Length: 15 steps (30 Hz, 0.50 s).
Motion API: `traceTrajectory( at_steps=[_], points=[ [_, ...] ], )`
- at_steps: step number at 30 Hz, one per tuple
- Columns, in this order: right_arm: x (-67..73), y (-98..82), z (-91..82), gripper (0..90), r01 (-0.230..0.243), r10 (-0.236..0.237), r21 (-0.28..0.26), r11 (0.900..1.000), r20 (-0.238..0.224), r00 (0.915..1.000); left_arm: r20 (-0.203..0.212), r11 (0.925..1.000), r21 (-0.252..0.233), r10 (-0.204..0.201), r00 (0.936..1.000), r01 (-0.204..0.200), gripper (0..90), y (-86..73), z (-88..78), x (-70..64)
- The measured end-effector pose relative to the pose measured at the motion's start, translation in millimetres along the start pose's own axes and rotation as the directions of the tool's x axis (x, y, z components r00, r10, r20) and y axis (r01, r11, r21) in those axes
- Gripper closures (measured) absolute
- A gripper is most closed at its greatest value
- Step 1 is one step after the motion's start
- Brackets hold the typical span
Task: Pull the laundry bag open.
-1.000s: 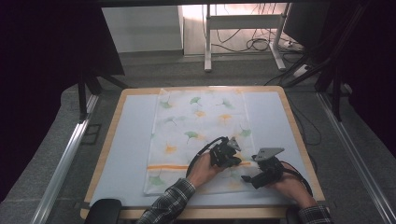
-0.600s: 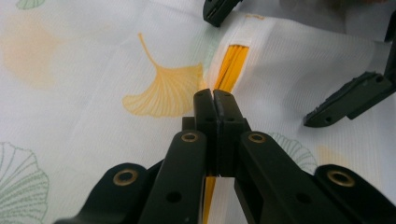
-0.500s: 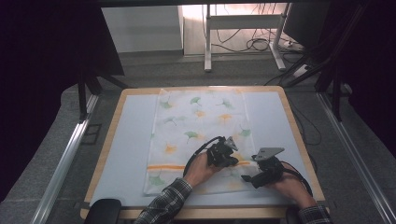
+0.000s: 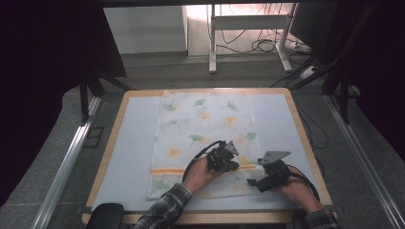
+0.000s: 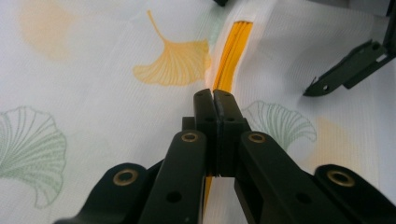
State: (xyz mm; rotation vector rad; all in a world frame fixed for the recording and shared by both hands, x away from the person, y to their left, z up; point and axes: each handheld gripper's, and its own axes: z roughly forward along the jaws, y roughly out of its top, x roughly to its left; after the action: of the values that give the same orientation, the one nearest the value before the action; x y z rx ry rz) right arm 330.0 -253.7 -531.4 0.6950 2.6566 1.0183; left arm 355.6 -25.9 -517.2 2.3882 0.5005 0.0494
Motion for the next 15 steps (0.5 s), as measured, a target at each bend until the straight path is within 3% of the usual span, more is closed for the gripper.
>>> traceTrajectory(
  at_steps=[15],
  points=[
    [0.0,-0.2,0.0,7.4,0.001,-0.001,-0.002,1.0,0.0,1.0,-0.016,0.9998,0.007,-0.018,0.9997,0.018,90.0,-16.0,-13.2,0.5]
  ],
)
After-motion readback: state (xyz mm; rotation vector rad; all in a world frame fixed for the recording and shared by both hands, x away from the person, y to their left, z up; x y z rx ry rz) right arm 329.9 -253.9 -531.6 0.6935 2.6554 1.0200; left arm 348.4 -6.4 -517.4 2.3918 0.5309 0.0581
